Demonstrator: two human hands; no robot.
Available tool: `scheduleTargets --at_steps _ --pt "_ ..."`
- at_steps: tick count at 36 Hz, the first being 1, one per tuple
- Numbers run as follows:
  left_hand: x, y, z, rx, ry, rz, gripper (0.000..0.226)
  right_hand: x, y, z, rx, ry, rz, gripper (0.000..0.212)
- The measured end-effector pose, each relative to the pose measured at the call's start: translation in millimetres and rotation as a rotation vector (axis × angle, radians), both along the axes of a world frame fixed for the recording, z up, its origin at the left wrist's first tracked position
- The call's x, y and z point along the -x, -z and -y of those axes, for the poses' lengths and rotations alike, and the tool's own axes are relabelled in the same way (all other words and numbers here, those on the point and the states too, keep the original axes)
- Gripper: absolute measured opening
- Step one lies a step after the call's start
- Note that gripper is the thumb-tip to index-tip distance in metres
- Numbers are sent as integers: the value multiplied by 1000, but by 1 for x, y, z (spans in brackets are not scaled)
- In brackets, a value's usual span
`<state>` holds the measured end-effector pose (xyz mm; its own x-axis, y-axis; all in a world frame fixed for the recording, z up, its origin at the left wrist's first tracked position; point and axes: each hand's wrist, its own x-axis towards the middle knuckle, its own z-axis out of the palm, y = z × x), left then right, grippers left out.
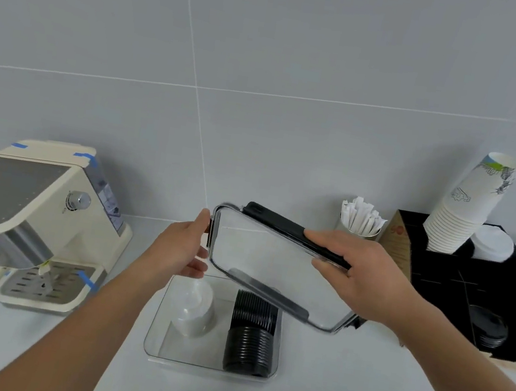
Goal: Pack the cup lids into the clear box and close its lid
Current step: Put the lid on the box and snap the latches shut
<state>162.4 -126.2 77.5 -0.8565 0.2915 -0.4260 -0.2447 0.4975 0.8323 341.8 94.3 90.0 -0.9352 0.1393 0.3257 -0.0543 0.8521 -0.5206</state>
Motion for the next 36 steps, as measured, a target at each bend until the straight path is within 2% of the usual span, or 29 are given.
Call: scheduleTargets --at_steps 4,6,12,17,22,27,31,34,36 --pt "0 -4 6 -202 -66 238 53 2 1 1 -139 -94 -92 38" --pt "2 -5 10 -273 -87 320 47 1 0 4 -204 -122 -98 40" --pt "4 -1 18 -464 -170 485 29 1 5 12 -227 -223 -137 36" --pt "-5 2 11 -460 -228 463 20 3 15 18 -303 -274 -167 34" --pt "-8 12 10 -461 -218 368 50 4 18 24 -331 -309 -242 28" --pt "-8 16 18 -530 -229 320 55 0 25 25 -309 -327 -127 30" --pt "-9 16 26 -569 -261 281 55 -7 22 17 -59 -192 -112 36" --pt "-11 17 36 -610 -273 263 55 -10 16 4 114 54 -197 35" --pt "-13 19 42 -629 -272 255 53 -9 17 -5 296 292 -111 33"
